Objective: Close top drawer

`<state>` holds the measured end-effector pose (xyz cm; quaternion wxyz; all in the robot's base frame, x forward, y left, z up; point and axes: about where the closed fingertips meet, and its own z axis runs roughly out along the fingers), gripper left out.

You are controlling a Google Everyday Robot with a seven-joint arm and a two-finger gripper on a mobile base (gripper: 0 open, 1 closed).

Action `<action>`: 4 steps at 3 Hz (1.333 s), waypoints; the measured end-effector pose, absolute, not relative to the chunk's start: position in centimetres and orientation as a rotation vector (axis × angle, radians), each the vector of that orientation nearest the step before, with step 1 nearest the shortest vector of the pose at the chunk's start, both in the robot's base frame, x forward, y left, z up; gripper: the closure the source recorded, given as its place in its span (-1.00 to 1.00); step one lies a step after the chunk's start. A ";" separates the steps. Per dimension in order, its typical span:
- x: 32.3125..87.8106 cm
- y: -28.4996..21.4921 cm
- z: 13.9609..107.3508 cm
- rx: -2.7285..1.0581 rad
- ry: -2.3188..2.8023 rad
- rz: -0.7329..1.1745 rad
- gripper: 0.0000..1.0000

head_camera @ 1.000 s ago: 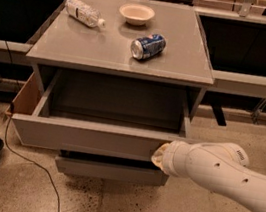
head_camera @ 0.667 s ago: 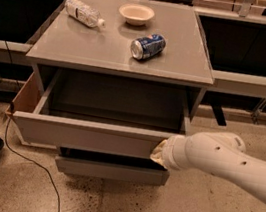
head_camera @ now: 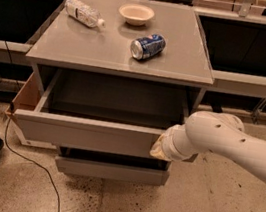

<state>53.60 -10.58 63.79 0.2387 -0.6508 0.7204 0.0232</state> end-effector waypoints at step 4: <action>58.8 -9.5 62.5 -1.803 1.962 0.013 1.00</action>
Offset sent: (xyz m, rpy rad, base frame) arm 0.0396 0.0063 -0.0117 -0.0169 -0.0198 -0.0015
